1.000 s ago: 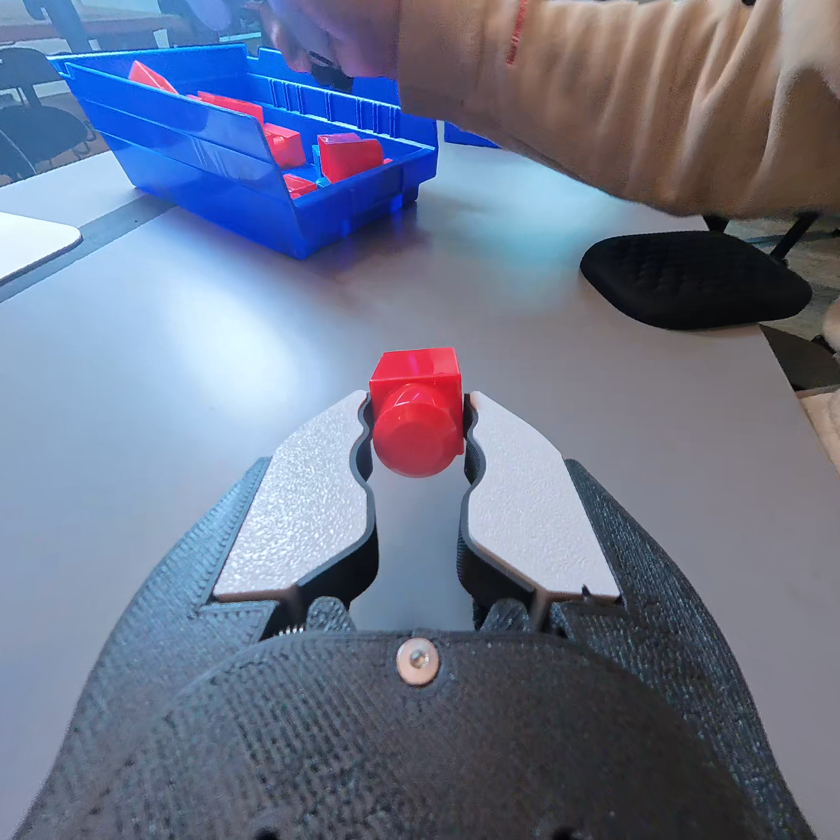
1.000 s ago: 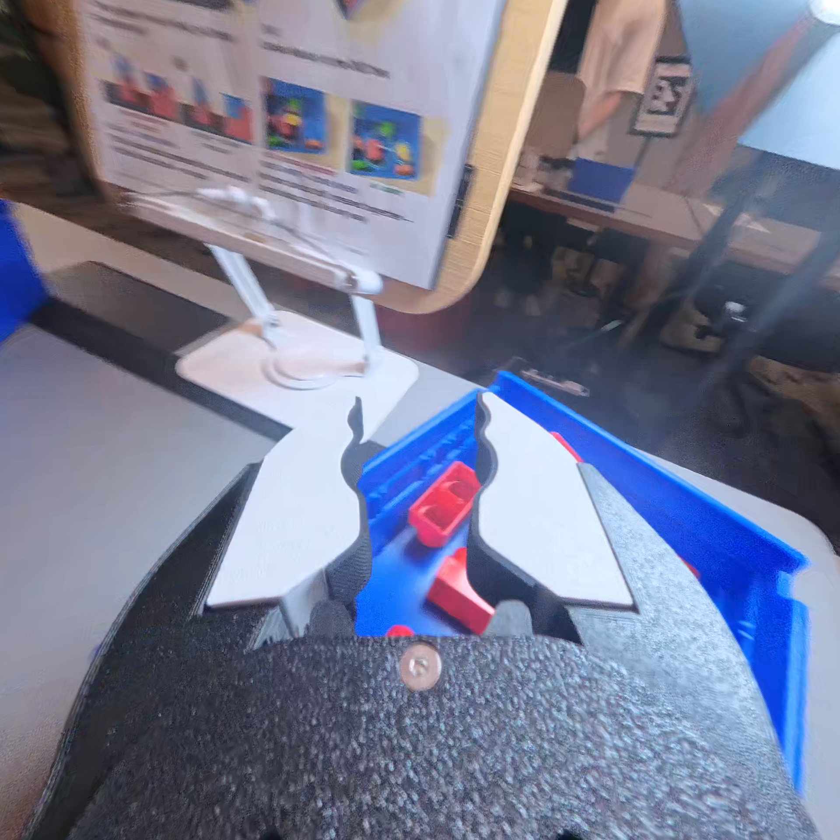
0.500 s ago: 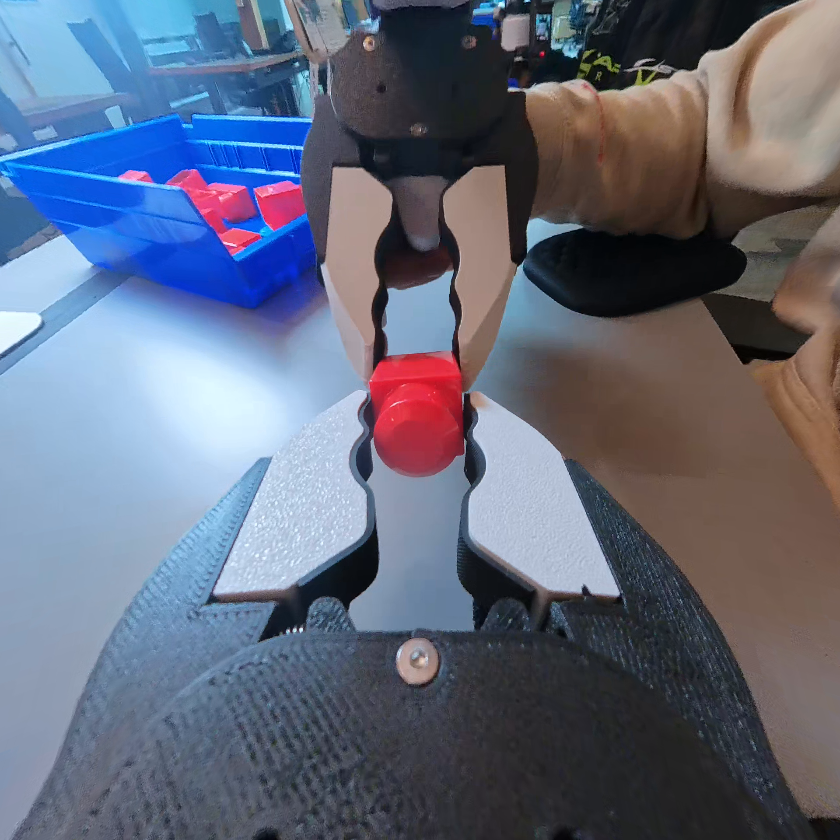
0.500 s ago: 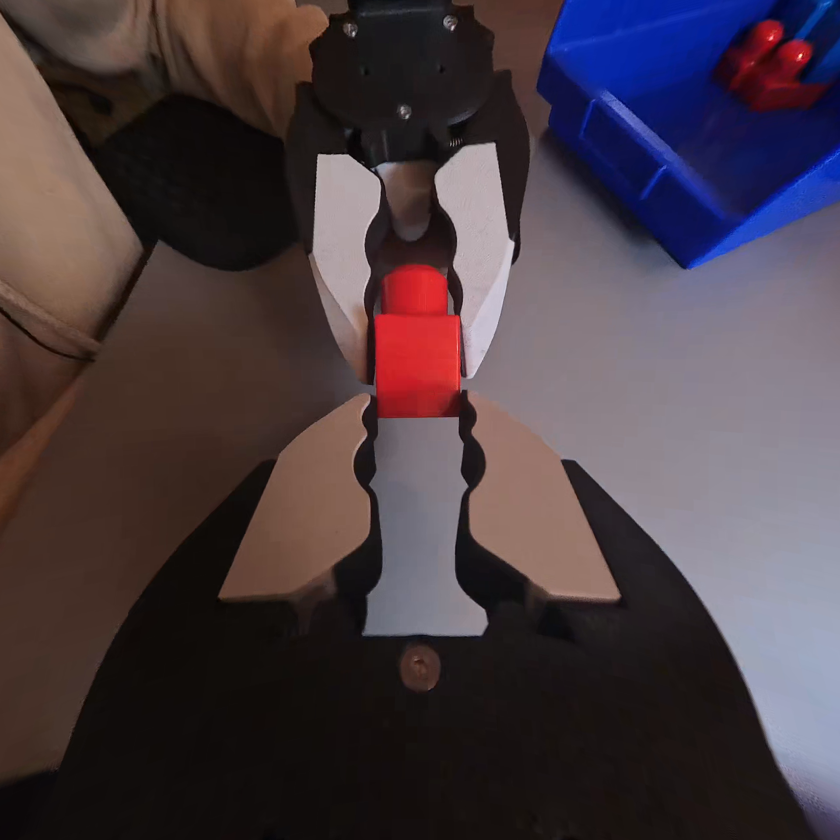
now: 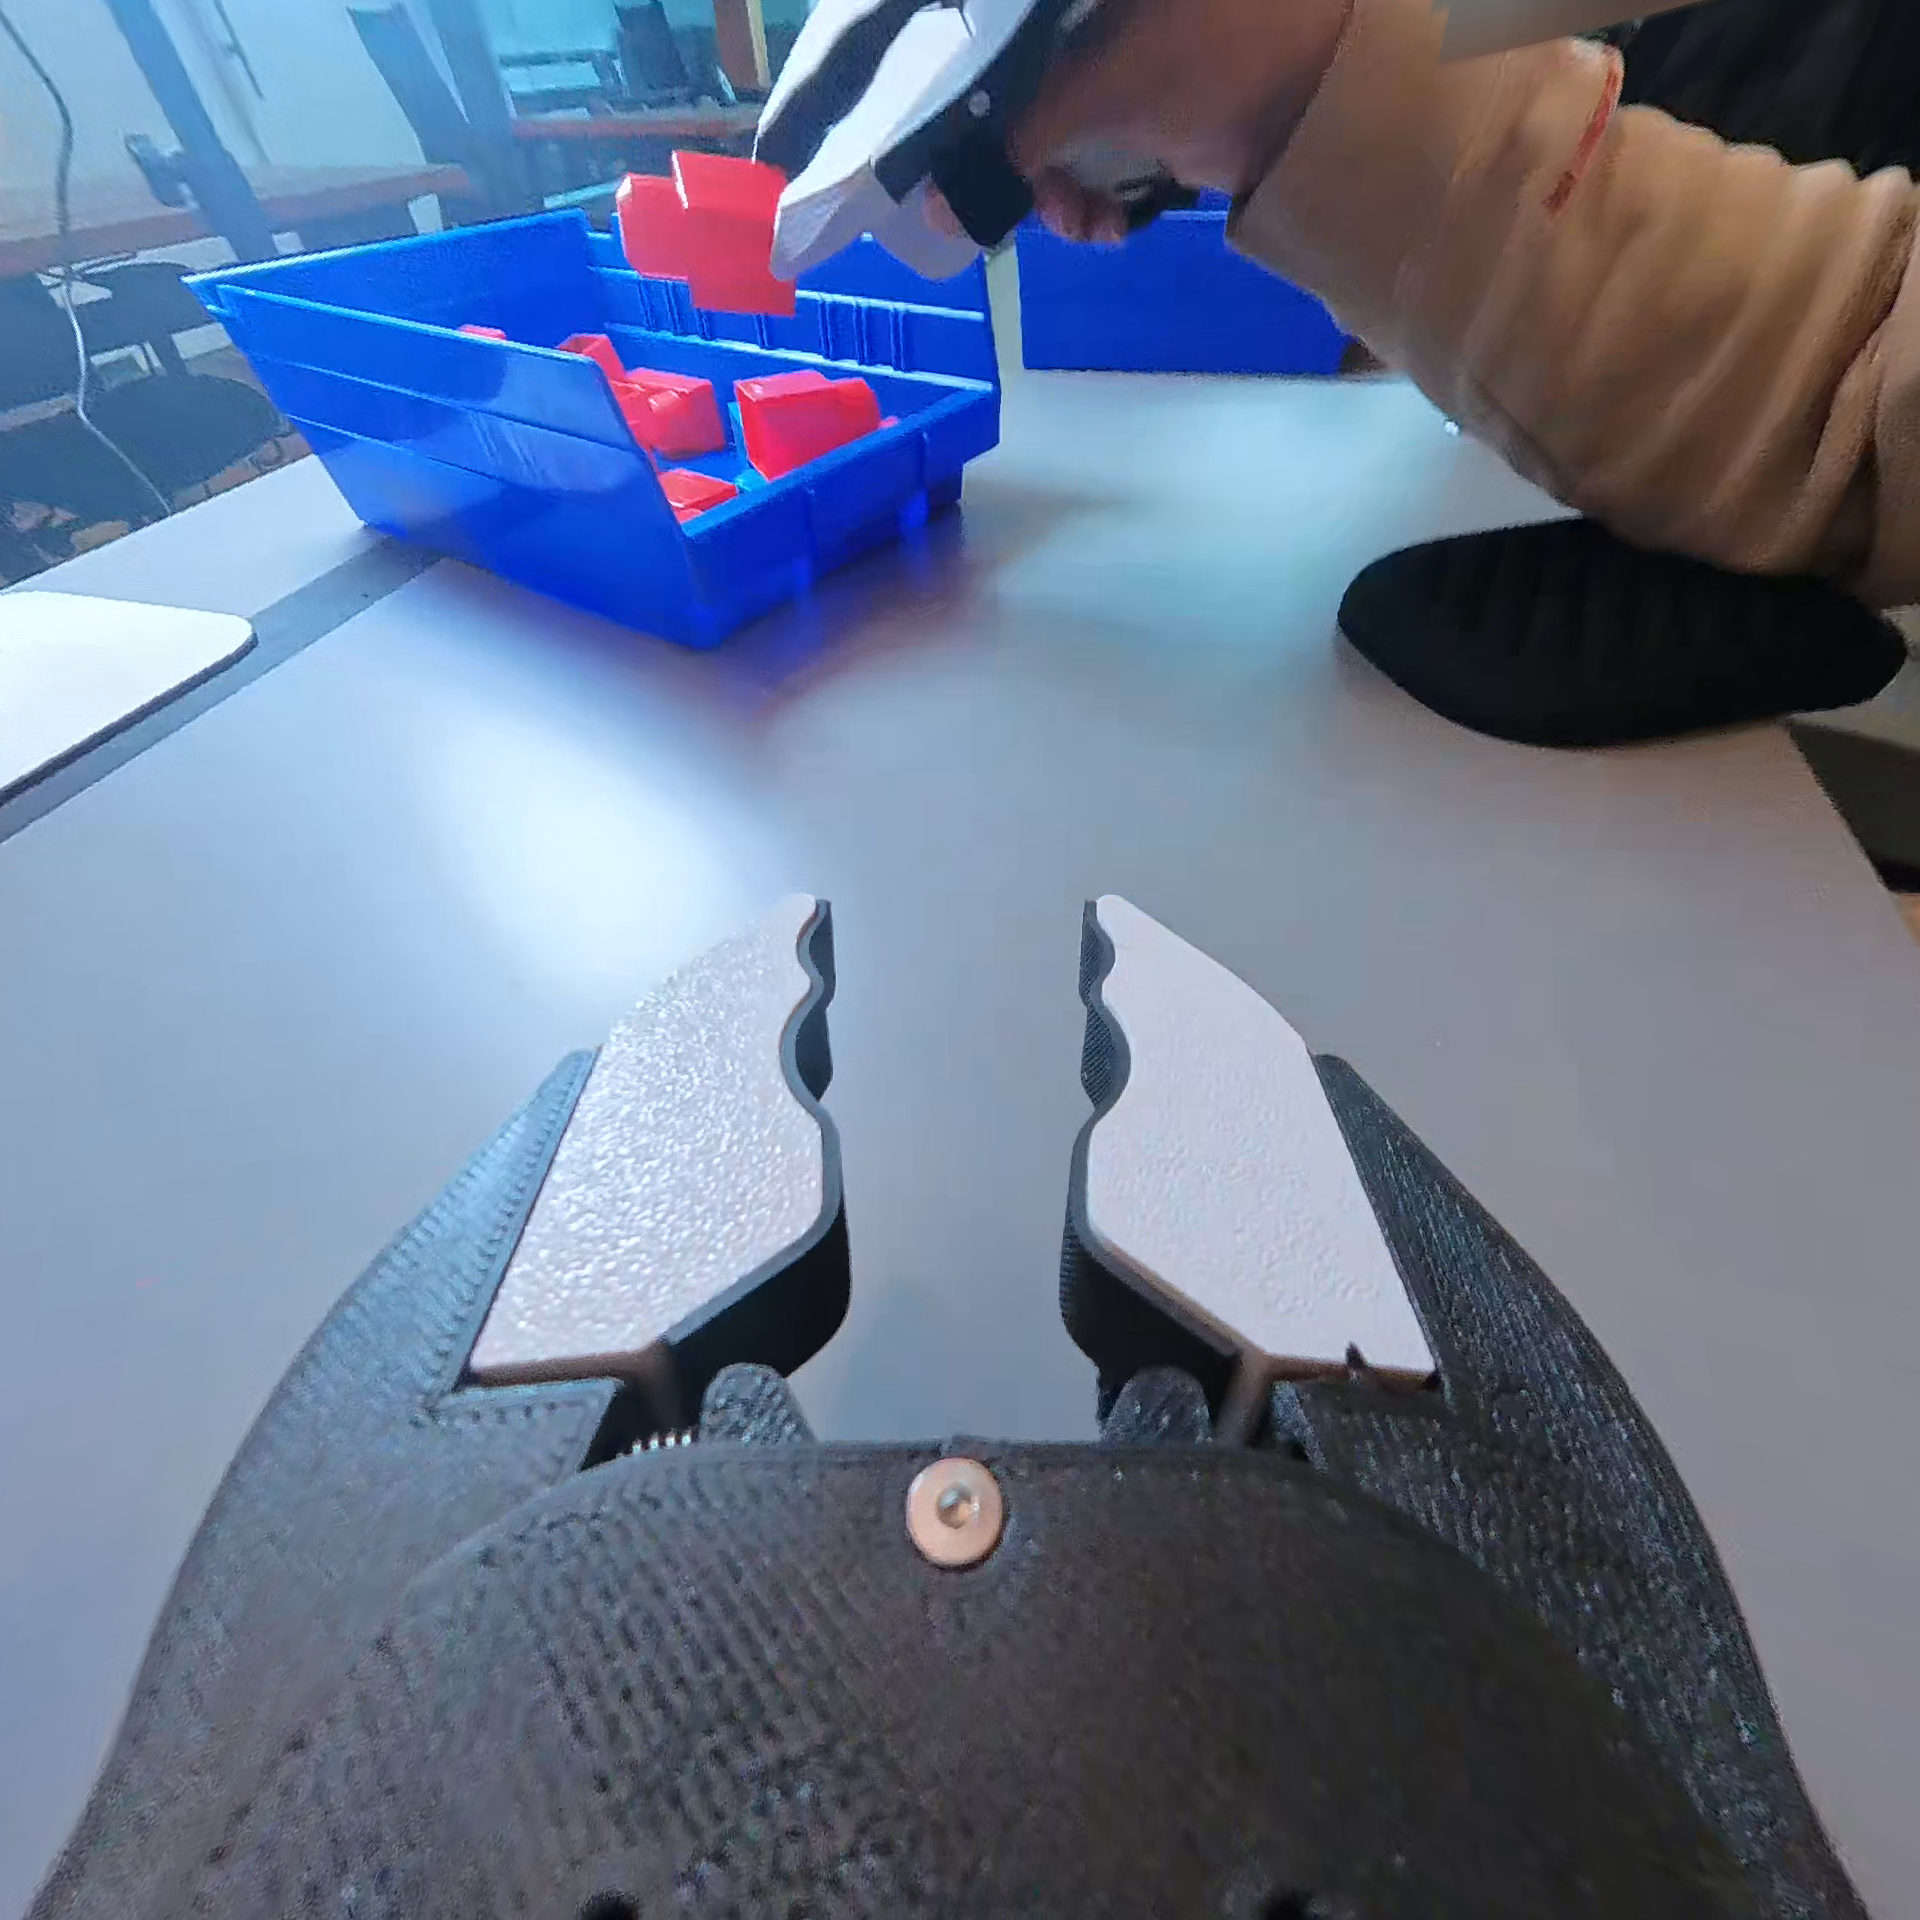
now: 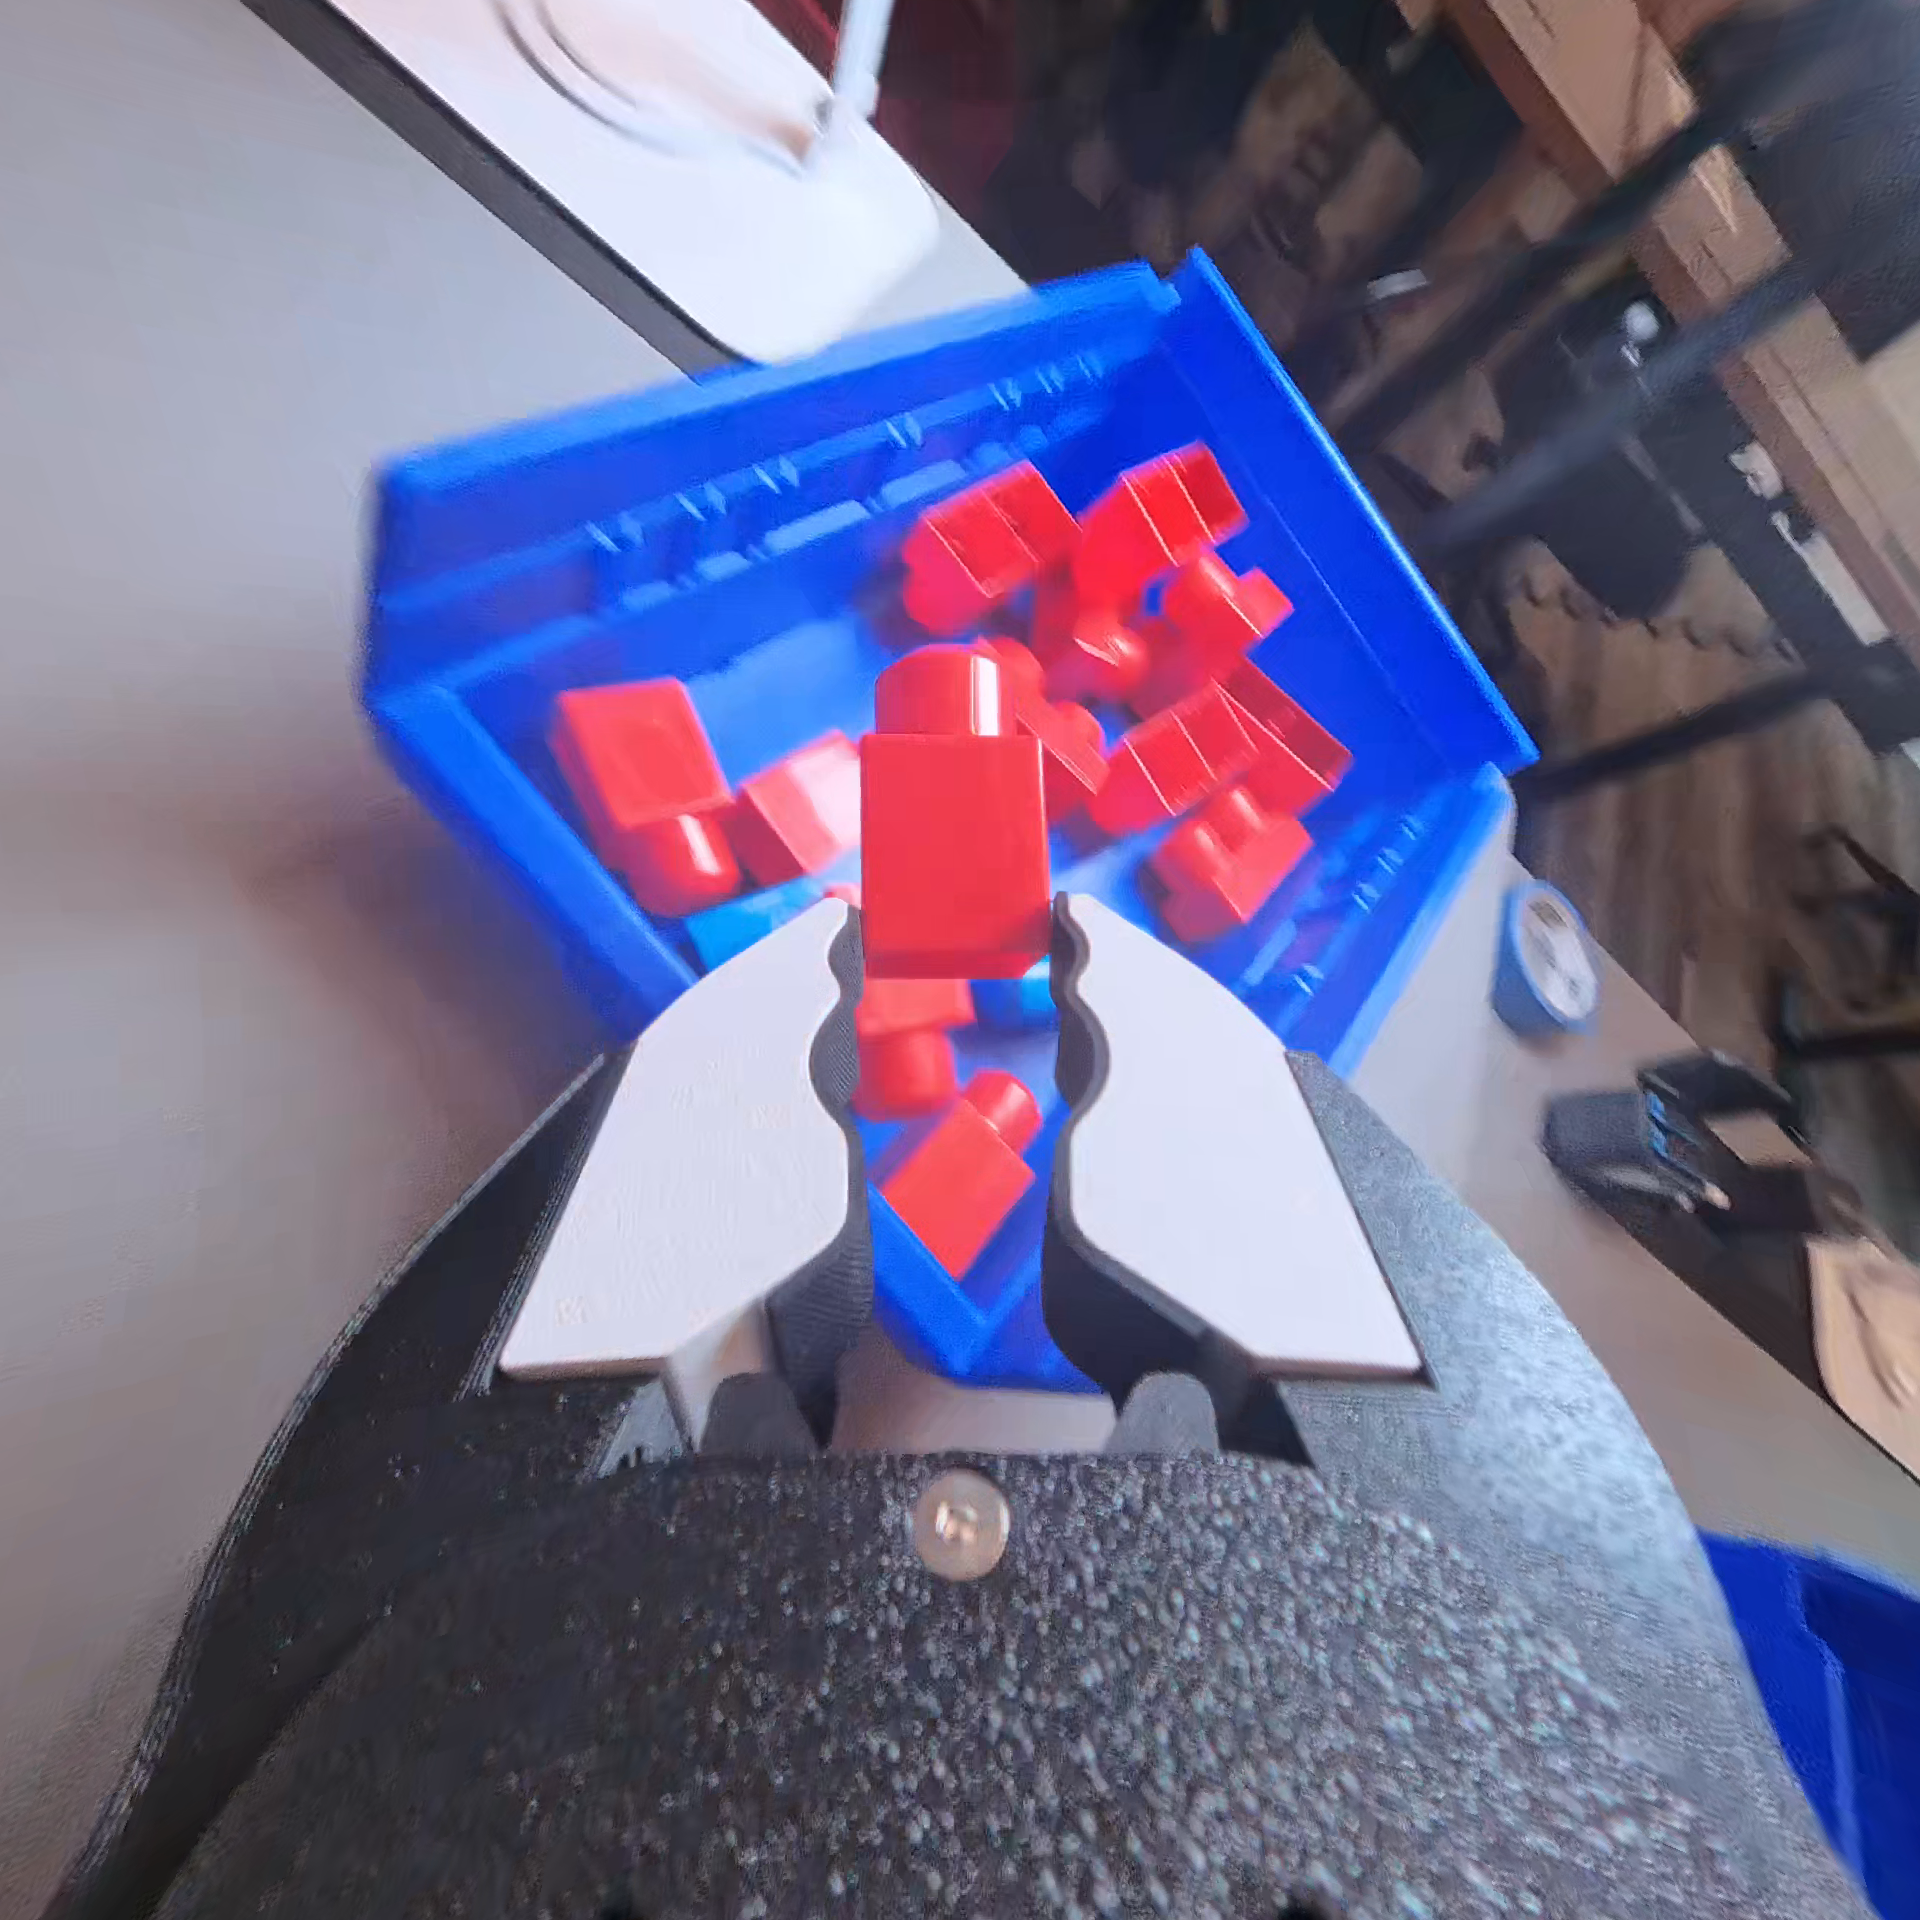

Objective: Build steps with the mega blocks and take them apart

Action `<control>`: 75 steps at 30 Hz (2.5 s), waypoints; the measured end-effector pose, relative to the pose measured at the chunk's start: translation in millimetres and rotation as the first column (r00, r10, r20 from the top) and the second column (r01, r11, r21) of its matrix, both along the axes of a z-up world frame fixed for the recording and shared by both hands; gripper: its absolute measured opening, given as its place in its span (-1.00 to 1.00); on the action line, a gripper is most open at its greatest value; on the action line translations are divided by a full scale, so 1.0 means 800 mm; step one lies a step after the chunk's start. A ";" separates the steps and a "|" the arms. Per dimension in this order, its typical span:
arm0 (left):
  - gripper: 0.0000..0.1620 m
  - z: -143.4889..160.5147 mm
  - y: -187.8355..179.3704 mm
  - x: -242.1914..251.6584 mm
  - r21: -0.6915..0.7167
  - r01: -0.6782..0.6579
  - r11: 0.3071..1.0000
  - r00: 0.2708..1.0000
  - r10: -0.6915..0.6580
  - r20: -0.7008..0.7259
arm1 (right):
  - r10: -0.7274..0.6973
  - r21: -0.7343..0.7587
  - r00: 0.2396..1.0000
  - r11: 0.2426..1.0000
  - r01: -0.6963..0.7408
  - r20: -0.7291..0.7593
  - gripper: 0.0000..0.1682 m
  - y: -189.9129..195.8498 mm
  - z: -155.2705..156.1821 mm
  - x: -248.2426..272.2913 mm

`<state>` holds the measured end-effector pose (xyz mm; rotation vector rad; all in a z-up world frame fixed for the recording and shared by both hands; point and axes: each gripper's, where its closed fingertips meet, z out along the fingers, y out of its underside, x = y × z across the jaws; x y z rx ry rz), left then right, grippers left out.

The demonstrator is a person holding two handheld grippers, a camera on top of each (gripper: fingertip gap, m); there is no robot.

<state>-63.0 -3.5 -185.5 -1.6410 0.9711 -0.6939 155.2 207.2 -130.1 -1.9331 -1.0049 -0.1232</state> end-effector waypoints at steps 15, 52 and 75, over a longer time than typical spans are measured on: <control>-0.47 0.004 0.007 -0.008 0.013 -0.035 0.999 0.999 0.035 0.001 | -0.097 0.082 0.995 0.992 0.095 0.019 -0.50 -0.014 0.027 0.031; -0.51 -0.014 0.250 -0.537 -0.166 -0.932 0.321 0.300 0.434 -0.849 | 0.310 -0.175 0.750 0.854 -0.490 -0.584 -0.51 -0.145 -0.046 -0.170; -0.55 0.152 -0.008 -0.005 0.094 0.240 0.966 0.946 -0.255 0.202 | 0.470 0.007 0.319 0.570 -0.822 -0.823 -0.33 -0.258 0.022 -0.220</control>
